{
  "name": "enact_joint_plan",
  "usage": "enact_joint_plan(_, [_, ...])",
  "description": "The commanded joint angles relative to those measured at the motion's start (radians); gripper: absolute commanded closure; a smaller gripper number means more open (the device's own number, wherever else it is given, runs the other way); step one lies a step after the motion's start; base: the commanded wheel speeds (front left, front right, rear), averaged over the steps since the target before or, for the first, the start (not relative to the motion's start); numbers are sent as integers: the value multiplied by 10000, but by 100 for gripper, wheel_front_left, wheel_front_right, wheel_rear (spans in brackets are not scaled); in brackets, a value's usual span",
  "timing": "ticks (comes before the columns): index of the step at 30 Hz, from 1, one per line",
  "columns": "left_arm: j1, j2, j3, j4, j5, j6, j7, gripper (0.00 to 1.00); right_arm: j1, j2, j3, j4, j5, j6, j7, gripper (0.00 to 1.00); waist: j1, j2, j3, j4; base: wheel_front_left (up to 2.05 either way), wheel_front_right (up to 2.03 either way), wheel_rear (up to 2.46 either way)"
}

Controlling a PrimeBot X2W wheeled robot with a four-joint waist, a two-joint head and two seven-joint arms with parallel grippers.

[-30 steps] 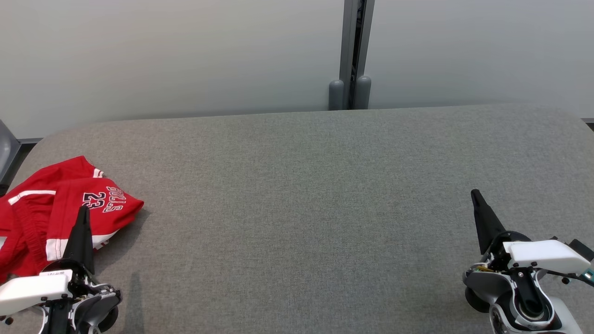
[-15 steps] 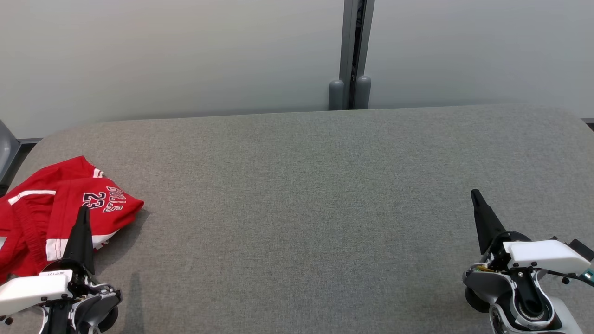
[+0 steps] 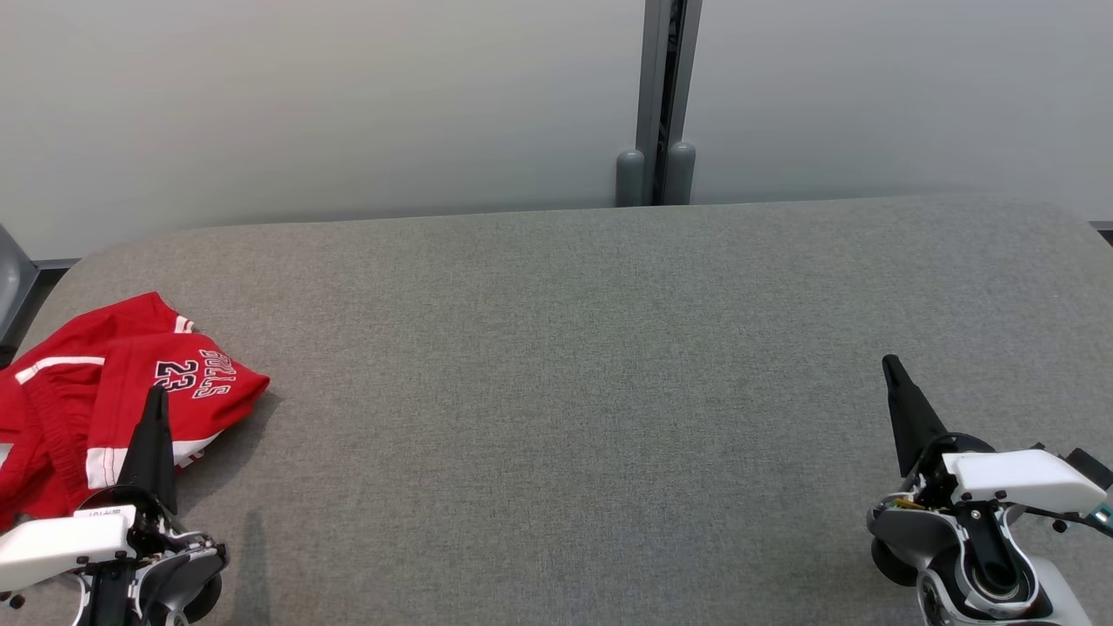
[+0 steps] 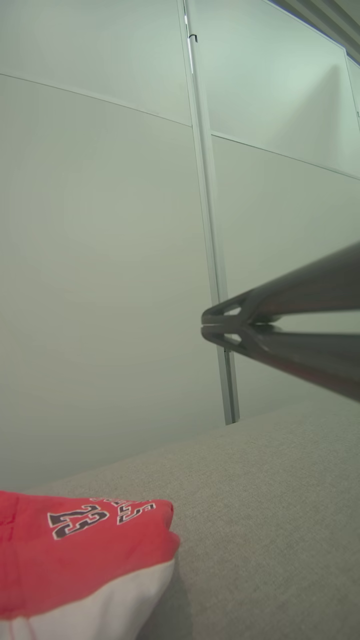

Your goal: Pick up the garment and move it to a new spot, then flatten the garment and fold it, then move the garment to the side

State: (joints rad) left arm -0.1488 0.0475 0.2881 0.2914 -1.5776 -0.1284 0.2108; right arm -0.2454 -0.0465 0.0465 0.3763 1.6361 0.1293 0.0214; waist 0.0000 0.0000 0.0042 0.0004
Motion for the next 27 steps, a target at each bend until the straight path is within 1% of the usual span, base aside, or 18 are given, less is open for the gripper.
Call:
enact_joint_plan(1, [-94,55,22,-28,-78,-53,-2,100,-84,-60,5,48,32,27,38,100,0,0,0,0,0,0,0])
enact_joint_plan(22, [-94,55,22,-29,-78,-53,-2,100,-84,-60,3,48,32,27,38,100,0,0,0,0,0,0,0])
enact_joint_plan(23, [15,-6,-2,28,4,4,-4,0,19,8,-4,14,-3,-2,-4,0,0,0,0,0,0,0,0])
enact_joint_plan(27, [272,-128,-33,273,13,9,-13,0,332,99,8,215,-6,-21,-16,0,0,0,1,0,0,0,0])
